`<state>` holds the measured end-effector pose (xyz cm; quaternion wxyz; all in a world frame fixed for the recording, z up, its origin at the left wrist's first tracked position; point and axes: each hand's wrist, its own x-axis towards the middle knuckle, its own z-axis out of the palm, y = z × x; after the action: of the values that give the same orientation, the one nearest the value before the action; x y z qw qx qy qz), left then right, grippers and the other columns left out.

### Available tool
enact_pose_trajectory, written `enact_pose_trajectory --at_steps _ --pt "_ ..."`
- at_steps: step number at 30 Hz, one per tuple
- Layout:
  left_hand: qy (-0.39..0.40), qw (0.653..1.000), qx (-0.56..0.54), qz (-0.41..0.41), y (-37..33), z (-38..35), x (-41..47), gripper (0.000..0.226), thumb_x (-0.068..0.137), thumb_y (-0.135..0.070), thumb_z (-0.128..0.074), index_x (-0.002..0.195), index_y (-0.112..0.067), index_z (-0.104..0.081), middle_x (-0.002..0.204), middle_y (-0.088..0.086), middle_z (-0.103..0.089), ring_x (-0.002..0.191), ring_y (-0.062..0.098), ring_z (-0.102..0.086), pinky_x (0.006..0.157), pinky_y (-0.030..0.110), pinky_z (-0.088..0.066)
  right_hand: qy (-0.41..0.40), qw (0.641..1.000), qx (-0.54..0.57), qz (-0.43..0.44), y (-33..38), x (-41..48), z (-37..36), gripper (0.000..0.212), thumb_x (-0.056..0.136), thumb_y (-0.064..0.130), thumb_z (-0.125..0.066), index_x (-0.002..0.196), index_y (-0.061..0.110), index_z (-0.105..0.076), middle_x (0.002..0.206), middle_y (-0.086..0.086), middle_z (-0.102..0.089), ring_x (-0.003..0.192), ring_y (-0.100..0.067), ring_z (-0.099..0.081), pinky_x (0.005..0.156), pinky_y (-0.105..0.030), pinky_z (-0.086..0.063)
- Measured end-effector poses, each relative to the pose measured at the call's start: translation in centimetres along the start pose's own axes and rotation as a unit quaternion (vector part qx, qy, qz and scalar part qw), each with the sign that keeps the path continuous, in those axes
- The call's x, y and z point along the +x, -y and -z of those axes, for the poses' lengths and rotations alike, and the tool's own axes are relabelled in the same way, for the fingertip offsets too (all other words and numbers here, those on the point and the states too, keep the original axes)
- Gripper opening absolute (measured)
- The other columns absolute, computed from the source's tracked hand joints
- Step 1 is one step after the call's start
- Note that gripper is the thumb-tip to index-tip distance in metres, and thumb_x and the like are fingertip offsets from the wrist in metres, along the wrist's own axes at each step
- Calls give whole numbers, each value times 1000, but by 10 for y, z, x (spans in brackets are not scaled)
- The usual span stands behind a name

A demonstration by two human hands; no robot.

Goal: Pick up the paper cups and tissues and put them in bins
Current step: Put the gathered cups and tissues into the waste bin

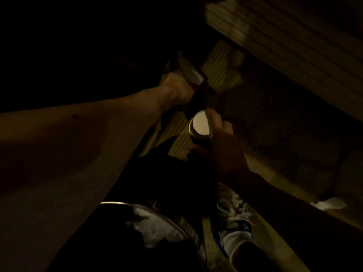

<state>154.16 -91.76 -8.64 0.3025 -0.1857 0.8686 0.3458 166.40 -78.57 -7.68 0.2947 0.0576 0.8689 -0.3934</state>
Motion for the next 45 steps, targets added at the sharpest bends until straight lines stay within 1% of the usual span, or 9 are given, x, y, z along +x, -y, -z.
enact_pose_trajectory --at_steps 4,8,11,13,20,25,33,40,45 --pt "-48 999 4 -12 12 -7 3 60 91 -24 -67 143 -11 -41 140 8 -50 122 23 -54 89 24 -50 -96 995 -10 -29 -11 4 -2 73 81 33 -77 136 4 -38 126 -15 -52 110 -31 -55 73 -27 -35" --pt "-74 997 -37 -2 12 0 -13 42 97 -22 -58 134 -8 -45 126 8 -57 72 9 -57 37 14 -44 -149 984 78 -64 -17 -9 10 60 77 30 -79 120 6 -43 111 -9 -57 102 -28 -58 75 -32 -44" --pt "-38 999 -19 -10 6 5 -39 27 99 -29 -52 113 -7 -59 105 14 -70 75 24 -69 59 33 -60 -177 958 187 -124 -16 -32 25 50 78 35 -78 108 22 -41 99 6 -53 86 -11 -58 64 -18 -46" --pt "-25 1000 -17 -8 -3 4 -66 22 99 -32 -51 96 -13 -61 96 12 -72 83 28 -71 75 43 -61 -188 930 269 -165 -14 -52 36 46 80 35 -77 106 23 -41 101 3 -57 89 -15 -63 69 -28 -56" --pt "39 992 -113 -32 -64 -14 -183 26 91 -44 -59 93 -18 -61 96 9 -72 80 26 -72 72 43 -62 -140 793 536 -253 8 -163 105 46 92 34 -63 128 13 -43 114 -12 -63 85 -23 -74 73 -36 -61" --pt "54 975 -201 -71 -104 -23 -315 49 66 -66 -70 87 -23 -65 93 -1 -71 88 18 -68 82 42 -59 -127 804 544 -204 22 -272 150 52 94 37 -60 137 14 -41 118 -11 -65 87 -21 -74 77 -37 -60" --pt "23 958 -238 -158 -123 -33 -470 21 80 -31 -79 87 -21 -62 88 -3 -72 88 15 -68 73 36 -58 -61 769 615 -165 15 -423 181 42 85 38 -65 122 23 -53 105 -10 -74 94 -29 -72 62 -33 -59" --pt "3 952 -219 -215 -180 -66 -519 15 83 -31 -75 85 -23 -63 92 -11 -66 91 8 -65 77 43 -60 -83 824 544 -136 -21 -461 241 34 96 38 -52 126 22 -52 113 -10 -71 97 -26 -72 79 -38 -57" --pt "-12 962 -161 -221 -212 -130 -519 20 83 -32 -76 77 -19 -63 87 -6 -70 89 11 -66 78 47 -59 -122 783 591 -153 -81 -460 240 34 95 40 -51 121 19 -55 109 -10 -71 94 -24 -72 83 -37 -57"
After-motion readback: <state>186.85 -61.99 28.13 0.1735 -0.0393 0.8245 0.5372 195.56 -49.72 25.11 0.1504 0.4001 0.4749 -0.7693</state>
